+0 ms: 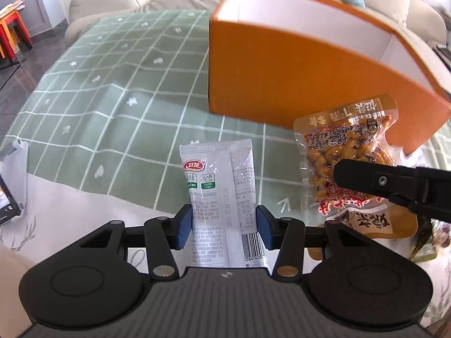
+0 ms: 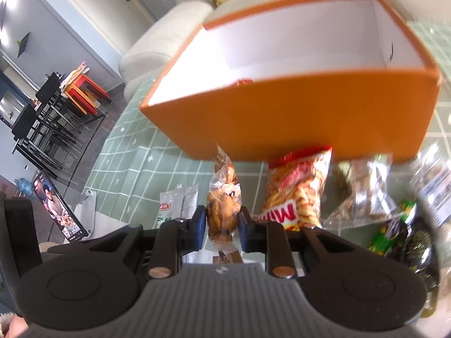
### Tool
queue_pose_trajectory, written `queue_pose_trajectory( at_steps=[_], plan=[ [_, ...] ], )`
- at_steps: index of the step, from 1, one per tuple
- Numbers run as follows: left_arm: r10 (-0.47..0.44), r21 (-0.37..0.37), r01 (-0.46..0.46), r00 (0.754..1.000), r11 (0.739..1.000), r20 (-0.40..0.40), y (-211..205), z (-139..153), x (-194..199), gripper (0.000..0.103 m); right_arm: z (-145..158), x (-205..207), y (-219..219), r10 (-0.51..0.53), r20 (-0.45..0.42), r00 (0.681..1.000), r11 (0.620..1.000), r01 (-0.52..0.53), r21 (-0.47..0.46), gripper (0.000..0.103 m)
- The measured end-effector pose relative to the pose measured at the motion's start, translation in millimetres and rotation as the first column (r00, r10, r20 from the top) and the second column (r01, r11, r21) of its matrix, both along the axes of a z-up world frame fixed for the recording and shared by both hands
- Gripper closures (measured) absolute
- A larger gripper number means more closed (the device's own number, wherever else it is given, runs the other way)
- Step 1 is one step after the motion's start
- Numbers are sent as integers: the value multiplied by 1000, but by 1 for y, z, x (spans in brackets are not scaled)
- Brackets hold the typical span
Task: Organize snacks
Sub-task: 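Close left tool on the white sachet while right tool holds the peanut bag raised, then carry the white sachet with left tool while right tool carries the peanut bag into the orange box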
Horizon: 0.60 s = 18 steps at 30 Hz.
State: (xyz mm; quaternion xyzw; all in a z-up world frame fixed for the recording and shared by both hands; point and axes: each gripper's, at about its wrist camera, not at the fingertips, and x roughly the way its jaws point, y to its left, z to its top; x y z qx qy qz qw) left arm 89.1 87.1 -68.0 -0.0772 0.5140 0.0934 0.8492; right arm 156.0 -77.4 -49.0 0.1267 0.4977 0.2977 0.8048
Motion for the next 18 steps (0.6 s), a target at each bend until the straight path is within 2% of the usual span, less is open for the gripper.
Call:
queue_pose_trajectory(
  at_steps=[10, 18],
  plan=[
    [20, -4, -20, 993, 1000, 114, -9, 51, 1, 49, 45, -7, -15, -14, 170, 985, 1000, 17, -20, 82],
    [-23, -2, 23, 977, 1000, 213, -23, 91, 20, 49, 77, 4, -34, -54, 289, 956, 997, 65, -30, 82]
  ],
)
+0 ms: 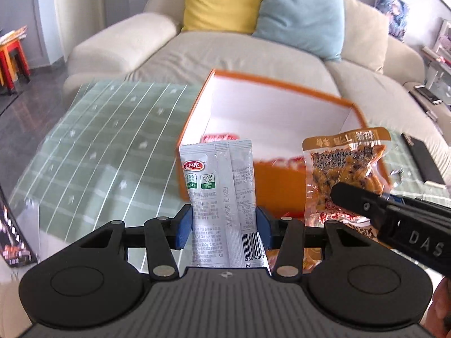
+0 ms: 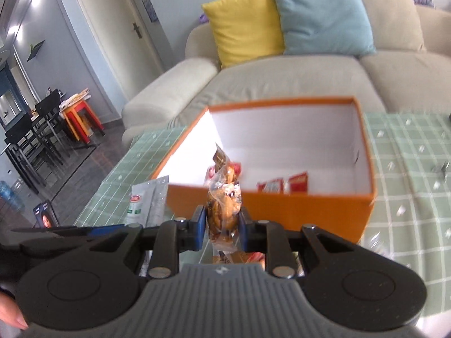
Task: Organize snacks
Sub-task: 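Carry the white sachet with left tool while right tool carries the peanut bag into the orange box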
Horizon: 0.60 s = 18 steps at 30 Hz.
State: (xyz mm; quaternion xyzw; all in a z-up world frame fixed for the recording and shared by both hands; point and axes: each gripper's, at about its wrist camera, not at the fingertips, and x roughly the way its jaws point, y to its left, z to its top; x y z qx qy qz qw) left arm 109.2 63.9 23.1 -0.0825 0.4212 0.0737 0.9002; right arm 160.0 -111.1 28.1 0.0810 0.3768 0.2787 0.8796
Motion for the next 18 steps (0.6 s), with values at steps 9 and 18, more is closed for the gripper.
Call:
queue_pose_trajectory(
  at_steps=[9, 18],
  plan=[
    [-76, 48, 73, 995, 996, 62, -27, 29, 45, 49, 18, 31, -24, -65, 102, 993, 996, 71, -58, 82],
    [-135, 66, 132, 990, 989, 44, -50, 20, 98, 49, 13, 84, -30, -92, 125, 988, 982, 111, -151, 82]
  ],
)
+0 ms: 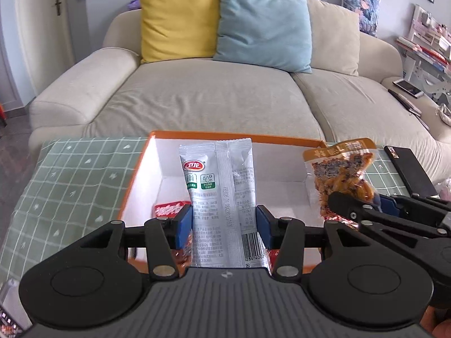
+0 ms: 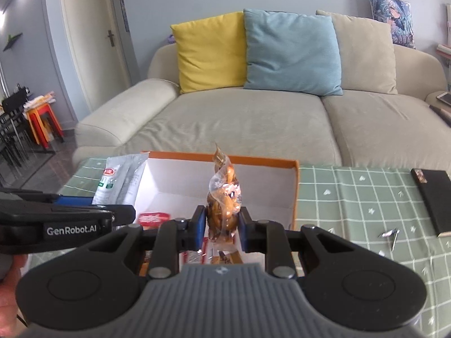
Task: Organize snacks
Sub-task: 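Carry the white sachet with left tool while right tool carries the peanut bag into the orange box, then open both tools releasing the sachet and peanut bag inside the box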
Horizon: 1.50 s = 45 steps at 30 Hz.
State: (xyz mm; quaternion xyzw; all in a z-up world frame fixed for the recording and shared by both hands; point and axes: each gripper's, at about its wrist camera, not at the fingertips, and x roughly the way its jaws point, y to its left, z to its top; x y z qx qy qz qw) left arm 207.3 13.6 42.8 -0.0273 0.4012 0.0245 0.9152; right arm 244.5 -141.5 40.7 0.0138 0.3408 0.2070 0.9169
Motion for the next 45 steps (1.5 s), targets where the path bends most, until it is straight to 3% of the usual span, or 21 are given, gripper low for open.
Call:
queue_pose_trajectory(
  at_steps=[8, 17, 26, 33, 37, 39, 40, 45],
  plan=[
    [-43, 10, 44, 994, 999, -101, -7, -35, 38, 49, -31, 41, 12, 21, -91, 996, 993, -32, -117, 83],
    [-75, 7, 79, 970, 997, -229, -6, -72, 58, 49, -68, 64, 23, 38, -225, 974, 975, -86, -206, 83],
    [-59, 55, 80, 946, 995, -319, -8, -96, 69, 49, -79, 65, 37, 62, -238, 969, 945, -133, -298, 82],
    [-49, 82, 80, 944, 993, -326, -9, -97, 68, 45, -77, 63, 37, 57, -224, 973, 939, -129, -320, 82],
    [-41, 92, 73, 948, 993, -315, -8, -92, 65, 38, -70, 59, 37, 62, -197, 978, 932, -127, -340, 82],
    [-37, 98, 70, 952, 993, -302, -8, -88, 62, 28, -66, 58, 35, 59, -185, 981, 932, -120, -342, 81],
    [-34, 108, 68, 956, 992, -292, -9, -85, 60, 23, -64, 56, 34, 56, -179, 982, 933, -116, -341, 79],
    [-31, 166, 72, 971, 983, -236, -15, -67, 49, 22, -51, 45, 28, 46, -136, 990, 937, -90, -338, 63]
  ],
)
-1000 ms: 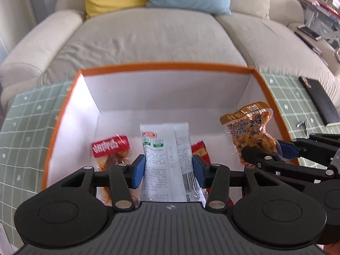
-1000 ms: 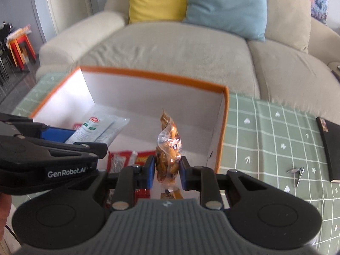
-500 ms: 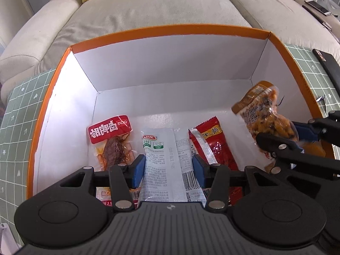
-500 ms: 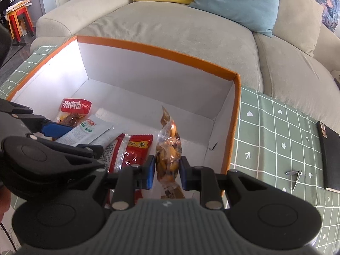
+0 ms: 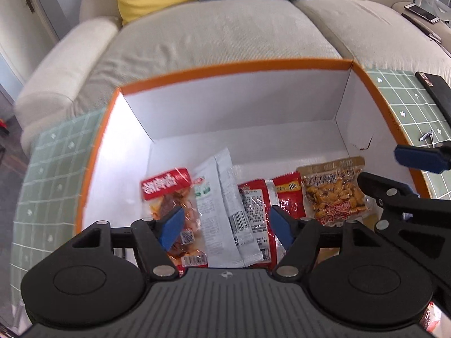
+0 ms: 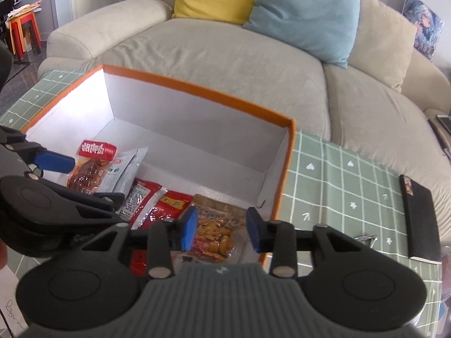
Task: Organize snacks
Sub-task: 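Open both tools releasing the sachet and peanut bag inside the box, then grasp the red Mimi chip bag with left tool while right tool grasps the black-green pack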
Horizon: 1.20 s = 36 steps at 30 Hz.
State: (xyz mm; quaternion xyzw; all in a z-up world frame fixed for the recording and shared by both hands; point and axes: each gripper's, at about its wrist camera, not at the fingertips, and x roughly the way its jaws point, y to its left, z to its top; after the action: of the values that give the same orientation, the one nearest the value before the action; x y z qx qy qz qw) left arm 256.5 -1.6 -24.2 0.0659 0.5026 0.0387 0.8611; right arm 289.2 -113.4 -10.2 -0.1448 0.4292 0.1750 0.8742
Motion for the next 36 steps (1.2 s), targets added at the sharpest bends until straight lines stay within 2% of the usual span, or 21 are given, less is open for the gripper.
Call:
queue_pose_trajectory(
  at_steps=[4, 9, 12, 15, 17, 19, 22, 26, 31, 36],
  plan=[
    [-5, 4, 4, 998, 1000, 67, -2, 18, -14, 22, 15, -16, -9, -5, 49, 999, 1000, 4, 18, 55],
    [-25, -28, 30, 986, 999, 167, -6, 43, -38, 23, 36, -40, -24, -16, 94, 995, 998, 10, 62, 50],
    [-48, -56, 63, 972, 996, 231, -8, 58, -58, 23, 48, -59, -31, -17, 120, 993, 994, 5, 105, 49],
    [-80, -39, 96, 953, 995, 292, -11, 69, -79, 24, 56, -81, -38, -20, 151, 988, 990, -2, 144, 45],
    [-97, -21, 109, 945, 994, 313, -13, 72, -93, 25, 58, -96, -43, -15, 162, 987, 985, -13, 175, 40],
    [-110, -19, 123, 938, 992, 329, -14, 72, -107, 28, 57, -111, -47, -13, 164, 986, 979, -20, 202, 40],
    [-104, -27, 119, 937, 993, 334, -14, 68, -125, 31, 51, -127, -54, -40, 140, 989, 975, 8, 224, 40],
    [-74, -82, 103, 950, 991, 303, -10, 53, -143, 38, 37, -146, -65, -96, 111, 989, 972, 69, 226, 39],
    [-12, -141, 51, 964, 989, 267, -7, 29, -159, 48, 18, -167, -74, -140, 76, 987, 974, 124, 188, 40],
    [-36, -145, 70, 972, 987, 231, -12, 8, -174, 50, -8, -184, -83, -160, 45, 986, 979, 152, 138, 40]
  ],
)
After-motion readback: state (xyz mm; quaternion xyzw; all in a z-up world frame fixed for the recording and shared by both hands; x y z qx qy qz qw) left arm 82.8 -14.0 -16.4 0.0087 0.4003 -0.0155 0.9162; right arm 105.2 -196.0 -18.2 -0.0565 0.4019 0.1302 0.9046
